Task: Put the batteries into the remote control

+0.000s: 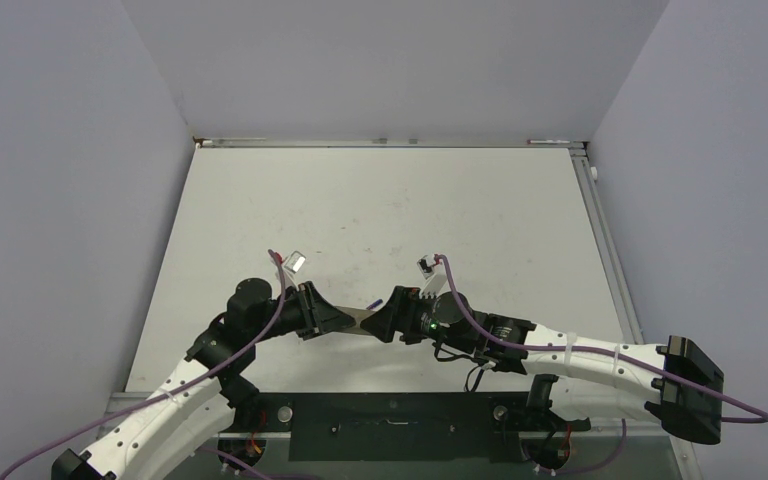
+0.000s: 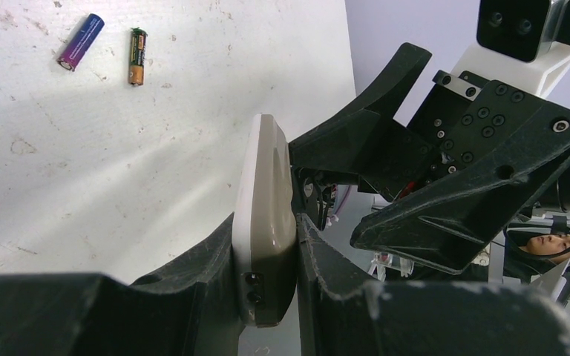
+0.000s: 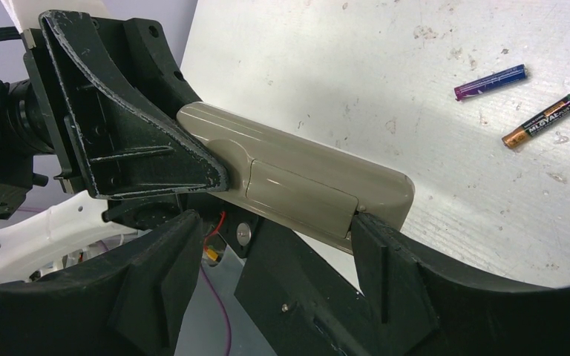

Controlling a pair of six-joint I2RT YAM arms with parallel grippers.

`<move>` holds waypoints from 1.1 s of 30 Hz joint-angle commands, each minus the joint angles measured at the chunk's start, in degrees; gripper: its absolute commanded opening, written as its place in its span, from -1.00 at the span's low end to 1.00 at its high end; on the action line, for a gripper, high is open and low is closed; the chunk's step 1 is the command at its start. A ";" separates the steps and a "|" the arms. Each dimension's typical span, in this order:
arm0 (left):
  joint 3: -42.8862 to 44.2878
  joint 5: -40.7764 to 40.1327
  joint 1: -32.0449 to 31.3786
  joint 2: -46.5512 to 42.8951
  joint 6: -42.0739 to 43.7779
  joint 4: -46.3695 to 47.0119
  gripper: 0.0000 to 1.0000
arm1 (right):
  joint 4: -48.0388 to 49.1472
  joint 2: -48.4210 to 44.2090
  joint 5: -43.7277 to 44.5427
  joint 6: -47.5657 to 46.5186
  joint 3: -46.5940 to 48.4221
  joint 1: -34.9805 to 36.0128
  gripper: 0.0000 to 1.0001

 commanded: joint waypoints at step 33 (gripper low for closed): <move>4.30 1.13 -1.22 2.35 2.73 0.52 -1.00 | 7.94 -2.15 -4.16 1.19 3.83 3.28 0.40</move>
